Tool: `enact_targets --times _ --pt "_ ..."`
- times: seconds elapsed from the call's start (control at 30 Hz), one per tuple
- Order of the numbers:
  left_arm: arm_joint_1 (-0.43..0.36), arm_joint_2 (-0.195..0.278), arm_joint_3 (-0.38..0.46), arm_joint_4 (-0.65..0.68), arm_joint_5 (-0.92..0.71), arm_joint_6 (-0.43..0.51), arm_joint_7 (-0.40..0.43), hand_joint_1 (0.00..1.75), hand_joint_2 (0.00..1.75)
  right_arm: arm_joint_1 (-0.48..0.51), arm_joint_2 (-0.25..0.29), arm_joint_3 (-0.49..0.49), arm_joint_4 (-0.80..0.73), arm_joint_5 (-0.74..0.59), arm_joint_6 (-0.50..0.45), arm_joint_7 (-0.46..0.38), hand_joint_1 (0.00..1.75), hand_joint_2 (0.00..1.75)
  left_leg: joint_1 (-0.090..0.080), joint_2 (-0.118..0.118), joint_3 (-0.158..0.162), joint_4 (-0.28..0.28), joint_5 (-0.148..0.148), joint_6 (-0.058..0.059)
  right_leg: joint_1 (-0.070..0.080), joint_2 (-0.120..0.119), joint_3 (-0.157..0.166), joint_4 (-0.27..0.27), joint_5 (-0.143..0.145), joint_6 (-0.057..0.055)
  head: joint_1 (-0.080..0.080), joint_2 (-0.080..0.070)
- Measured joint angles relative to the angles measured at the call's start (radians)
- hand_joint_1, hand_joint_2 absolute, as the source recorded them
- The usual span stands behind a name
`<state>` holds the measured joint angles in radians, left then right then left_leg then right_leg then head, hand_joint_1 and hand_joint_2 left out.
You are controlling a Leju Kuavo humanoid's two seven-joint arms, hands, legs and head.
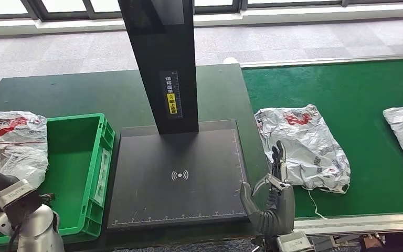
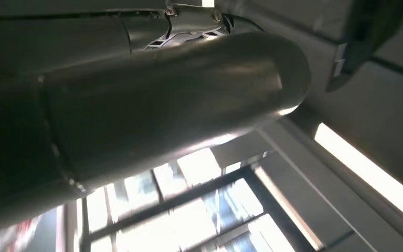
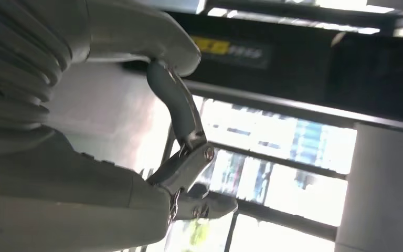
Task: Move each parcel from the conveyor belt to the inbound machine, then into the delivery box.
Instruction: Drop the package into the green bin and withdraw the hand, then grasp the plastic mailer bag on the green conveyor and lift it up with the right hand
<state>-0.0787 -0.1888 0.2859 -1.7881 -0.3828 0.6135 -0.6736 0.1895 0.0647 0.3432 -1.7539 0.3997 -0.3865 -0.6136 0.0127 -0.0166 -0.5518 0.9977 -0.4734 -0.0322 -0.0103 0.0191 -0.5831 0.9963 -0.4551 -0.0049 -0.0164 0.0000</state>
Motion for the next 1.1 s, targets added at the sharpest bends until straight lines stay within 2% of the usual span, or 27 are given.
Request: enact_targets --times 0.1,0.2,0.3,0.43,0.53,0.67,0.87,1.1 --pt "0.022 -0.003 -0.178 0.043 0.186 -0.251 -0.002 0.0 0.0 -0.079 0.006 -0.159 0.096 0.192 -0.031 0.12 0.0 1.75 0.0 -0.003 -0.003 0.001 0.002 0.004 -0.001 -0.003 0.002 0.0 0.002 0.003 0.0 0.0" --pt "0.036 -0.01 -0.305 0.086 0.301 -0.408 -0.003 0.0 0.0 -0.179 0.006 -0.33 0.221 0.354 -0.045 0.168 0.0 1.75 -0.002 -0.001 -0.009 0.002 0.003 0.007 -0.004 -0.001 0.001 0.0 0.005 0.006 0.0 0.0" --pt "0.043 -0.015 -0.349 0.114 0.373 -0.496 -0.003 0.0 0.0 -0.253 0.006 -0.443 0.332 0.453 -0.072 0.2 0.0 1.75 -0.004 0.001 -0.008 0.003 0.003 0.008 -0.005 0.001 -0.001 0.0 0.006 0.008 0.0 0.0" --pt "0.055 -0.024 -0.356 0.144 0.407 -0.585 -0.002 0.0 0.0 -0.342 -0.005 -0.541 0.481 0.59 -0.142 0.284 0.0 1.75 -0.005 -0.001 -0.006 0.003 0.005 0.008 -0.005 0.0 -0.002 0.0 0.007 0.008 0.0 0.0" --pt "0.061 -0.028 -0.355 0.164 0.408 -0.628 -0.004 0.0 0.0 -0.414 -0.035 -0.594 0.609 0.657 -0.189 0.329 0.0 1.75 -0.005 -0.002 -0.007 0.003 0.005 0.008 -0.005 -0.001 -0.002 0.0 0.007 0.008 0.0 0.0" --pt "0.064 -0.033 -0.353 0.183 0.398 -0.642 -0.005 0.0 0.0 -0.479 -0.069 -0.637 0.736 0.685 -0.206 0.35 0.0 1.75 -0.005 -0.002 -0.007 0.003 0.005 0.009 -0.005 -0.002 -0.002 0.0 0.007 0.008 0.0 0.0" --pt "0.063 -0.047 -0.348 0.204 0.383 -0.664 -0.005 0.0 0.0 -0.568 -0.122 -0.673 0.942 0.792 -0.147 0.484 0.0 1.75 -0.005 -0.003 -0.007 0.003 0.005 0.009 -0.005 -0.003 -0.002 0.0 0.007 0.008 0.0 0.0" --pt "0.062 -0.055 -0.347 0.223 0.341 -0.657 -0.002 0.0 0.0 -0.633 -0.16 -0.69 1.126 0.864 -0.092 0.579 0.0 1.75 -0.005 -0.003 -0.008 0.003 0.005 0.009 -0.005 -0.003 -0.003 0.0 0.007 0.008 0.0 0.0"
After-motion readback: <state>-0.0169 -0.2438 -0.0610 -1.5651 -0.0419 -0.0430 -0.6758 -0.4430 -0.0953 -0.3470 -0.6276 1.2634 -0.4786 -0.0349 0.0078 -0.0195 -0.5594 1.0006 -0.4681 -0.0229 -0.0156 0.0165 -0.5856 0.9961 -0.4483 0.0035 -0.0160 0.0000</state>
